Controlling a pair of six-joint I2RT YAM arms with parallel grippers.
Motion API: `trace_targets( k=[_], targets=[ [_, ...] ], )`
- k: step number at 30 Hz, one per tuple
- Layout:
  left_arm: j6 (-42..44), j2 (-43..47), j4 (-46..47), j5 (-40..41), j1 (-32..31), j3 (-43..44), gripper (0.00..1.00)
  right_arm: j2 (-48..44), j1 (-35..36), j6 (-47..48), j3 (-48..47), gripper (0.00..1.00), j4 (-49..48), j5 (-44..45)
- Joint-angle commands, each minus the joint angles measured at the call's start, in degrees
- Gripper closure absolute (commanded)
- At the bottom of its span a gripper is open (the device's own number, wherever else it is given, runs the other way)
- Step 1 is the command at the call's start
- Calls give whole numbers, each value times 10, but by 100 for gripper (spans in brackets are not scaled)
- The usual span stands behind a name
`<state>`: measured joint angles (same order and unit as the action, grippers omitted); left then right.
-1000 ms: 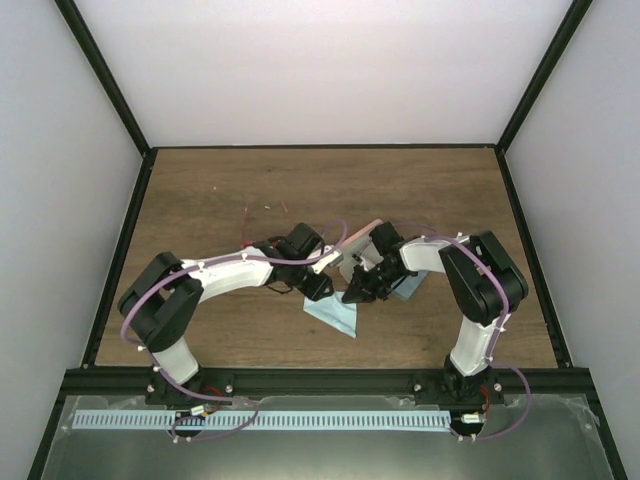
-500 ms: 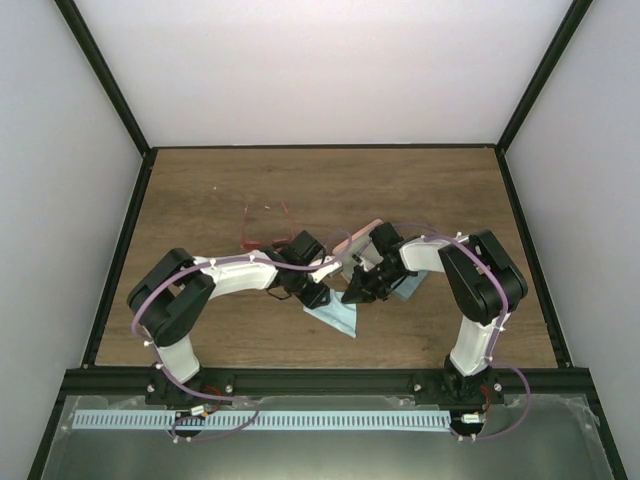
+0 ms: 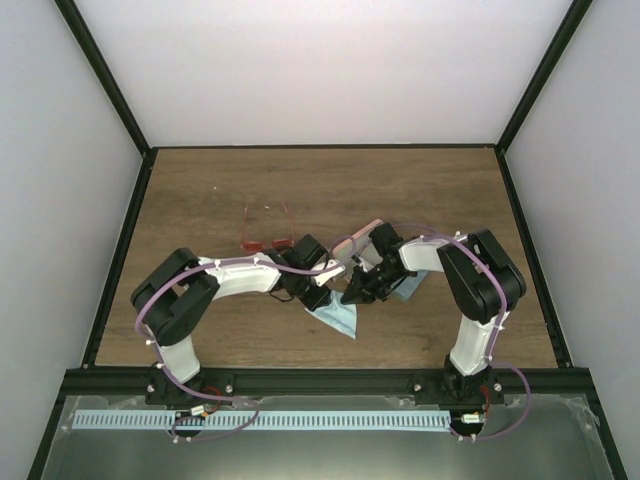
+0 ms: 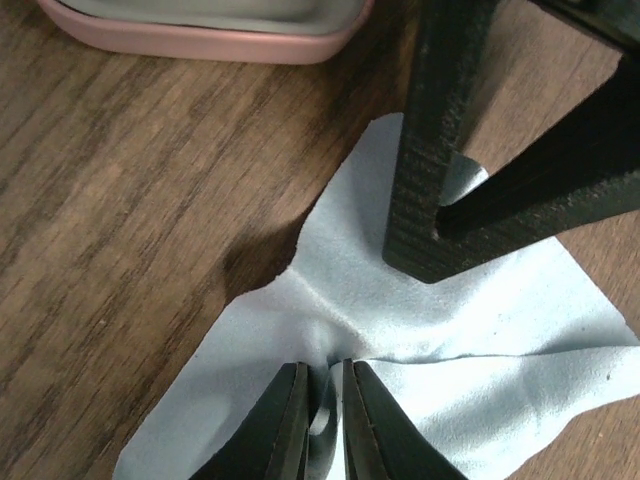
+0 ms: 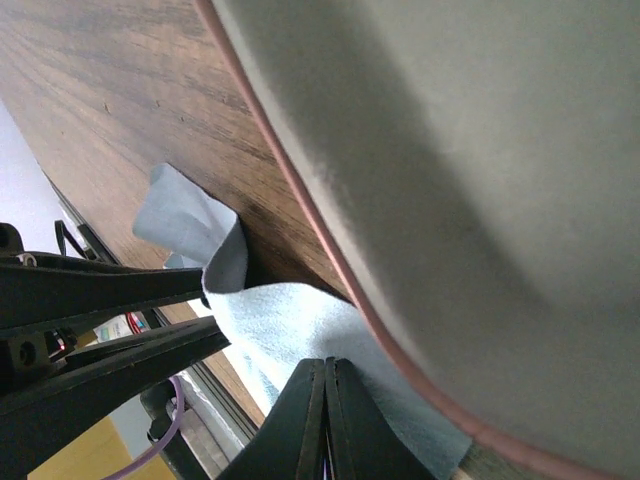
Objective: Organize the sunglasses
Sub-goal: Adjust the glasses cleaning cloth at the center of the board.
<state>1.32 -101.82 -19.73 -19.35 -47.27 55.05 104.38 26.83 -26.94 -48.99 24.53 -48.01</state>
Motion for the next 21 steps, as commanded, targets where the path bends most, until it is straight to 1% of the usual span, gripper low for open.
trace_targets(
  k=[1, 10, 11, 12, 19, 21],
  targets=[
    [7, -7, -11, -3, -10, -18, 89, 25, 5, 6, 11, 99, 14, 45],
    [-6, 22, -16, 22, -10, -14, 90, 33, 5, 4, 13, 99, 5, 38],
    [-6, 26, -16, 27, -10, -14, 94, 33, 5, 3, 14, 99, 4, 38],
    [-7, 28, -18, 32, -9, -14, 95, 33, 5, 2, 14, 99, 3, 37],
    [-9, 40, -20, 63, -10, -13, 96, 33, 5, 1, 21, 99, -1, 37],
    [-9, 45, -21, 73, -9, -11, 94, 34, 5, 0, 24, 99, -3, 37]
  ],
)
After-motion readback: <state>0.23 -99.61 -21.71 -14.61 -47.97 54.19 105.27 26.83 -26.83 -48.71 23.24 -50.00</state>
